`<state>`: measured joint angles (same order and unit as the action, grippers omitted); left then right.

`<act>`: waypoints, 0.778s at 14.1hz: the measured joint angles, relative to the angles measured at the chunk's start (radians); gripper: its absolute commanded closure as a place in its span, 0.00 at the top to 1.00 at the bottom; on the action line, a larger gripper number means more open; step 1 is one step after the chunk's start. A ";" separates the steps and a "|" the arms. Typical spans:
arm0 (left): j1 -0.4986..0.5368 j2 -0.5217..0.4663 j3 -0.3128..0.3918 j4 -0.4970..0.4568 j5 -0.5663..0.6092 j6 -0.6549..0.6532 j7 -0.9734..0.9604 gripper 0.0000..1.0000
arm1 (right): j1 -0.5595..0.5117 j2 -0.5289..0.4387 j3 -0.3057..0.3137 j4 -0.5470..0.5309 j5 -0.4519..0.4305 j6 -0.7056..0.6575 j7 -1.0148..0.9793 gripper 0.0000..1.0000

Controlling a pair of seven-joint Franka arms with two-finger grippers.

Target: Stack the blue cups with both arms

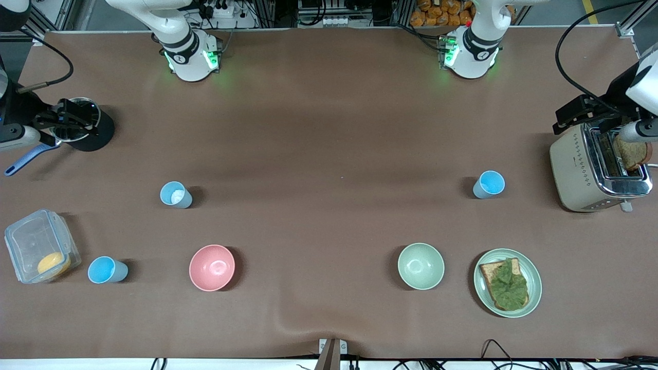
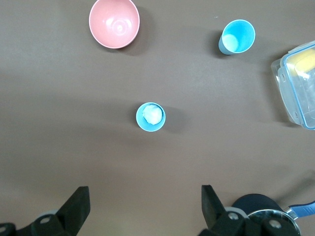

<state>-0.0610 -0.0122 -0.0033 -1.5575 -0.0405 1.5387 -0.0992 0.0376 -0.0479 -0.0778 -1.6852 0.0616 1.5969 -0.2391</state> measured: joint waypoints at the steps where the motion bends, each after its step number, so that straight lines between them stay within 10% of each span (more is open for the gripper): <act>1: 0.000 0.000 0.000 0.000 0.000 0.000 0.000 1.00 | 0.000 0.000 0.000 0.000 0.000 -0.001 0.000 1.00; 11: 0.027 0.001 0.002 -0.001 0.004 -0.001 -0.001 1.00 | 0.000 0.002 -0.002 0.000 0.000 -0.014 0.000 1.00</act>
<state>-0.0345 -0.0112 -0.0017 -1.5589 -0.0364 1.5375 -0.1006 0.0376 -0.0464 -0.0802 -1.6852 0.0613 1.5833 -0.2389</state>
